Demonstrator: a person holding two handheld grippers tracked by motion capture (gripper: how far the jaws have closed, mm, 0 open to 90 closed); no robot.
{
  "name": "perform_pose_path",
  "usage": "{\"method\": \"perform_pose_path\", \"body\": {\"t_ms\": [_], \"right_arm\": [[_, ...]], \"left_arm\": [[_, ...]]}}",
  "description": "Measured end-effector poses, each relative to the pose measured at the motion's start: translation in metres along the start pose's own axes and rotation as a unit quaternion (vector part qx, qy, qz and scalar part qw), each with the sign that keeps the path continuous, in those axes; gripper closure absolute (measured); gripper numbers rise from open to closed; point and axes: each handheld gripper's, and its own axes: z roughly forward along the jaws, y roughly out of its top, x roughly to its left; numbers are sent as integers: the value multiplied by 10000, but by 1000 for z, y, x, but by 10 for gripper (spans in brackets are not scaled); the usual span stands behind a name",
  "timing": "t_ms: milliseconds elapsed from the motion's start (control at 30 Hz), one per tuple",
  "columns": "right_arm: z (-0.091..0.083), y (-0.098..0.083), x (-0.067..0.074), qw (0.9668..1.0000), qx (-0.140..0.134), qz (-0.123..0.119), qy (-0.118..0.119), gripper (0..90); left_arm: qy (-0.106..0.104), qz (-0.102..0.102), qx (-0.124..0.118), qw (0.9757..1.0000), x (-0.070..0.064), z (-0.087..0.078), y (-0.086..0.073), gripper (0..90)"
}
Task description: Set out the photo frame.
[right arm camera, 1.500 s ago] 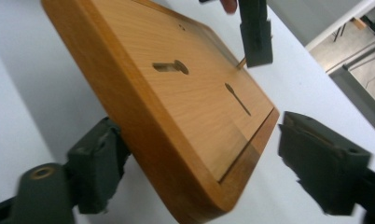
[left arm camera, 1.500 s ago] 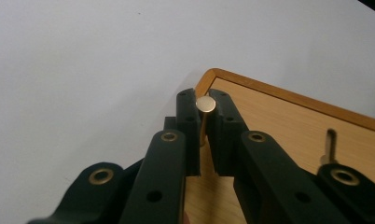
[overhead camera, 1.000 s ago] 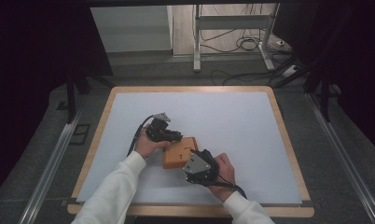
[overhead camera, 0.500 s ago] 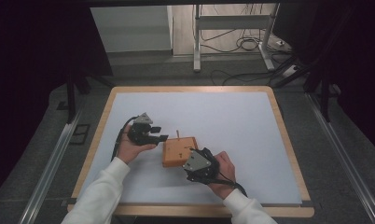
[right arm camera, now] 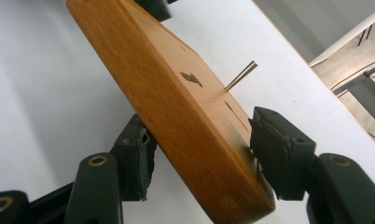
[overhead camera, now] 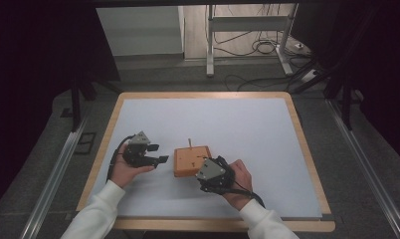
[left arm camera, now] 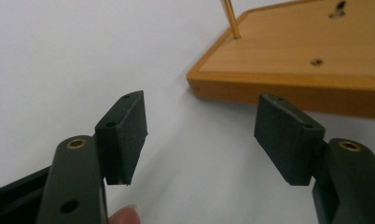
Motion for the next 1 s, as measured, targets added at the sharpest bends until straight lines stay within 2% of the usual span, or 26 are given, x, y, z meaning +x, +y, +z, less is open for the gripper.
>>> {"method": "perform_pose_path", "body": {"t_ms": [167, 500, 767, 1000], "right_arm": [[0, 5, -6, 10000, 47, 21, 62, 435], [0, 14, -18, 9997, 155, 41, 171, 458], [3, 25, -32, 9989, 229, 21, 409, 482], [4, 31, -36, 9984, 232, 9, 523, 503]], "left_arm": [[13, 10, -28, 10000, -5, -7, -8, 332], [-23, 119, 148, 9998, -12, -1, -20, 324], [-63, -68, 110, 9999, -8, -2, -22, 317], [-125, -33, 181, 9998, -10, 1, -23, 310]]}}
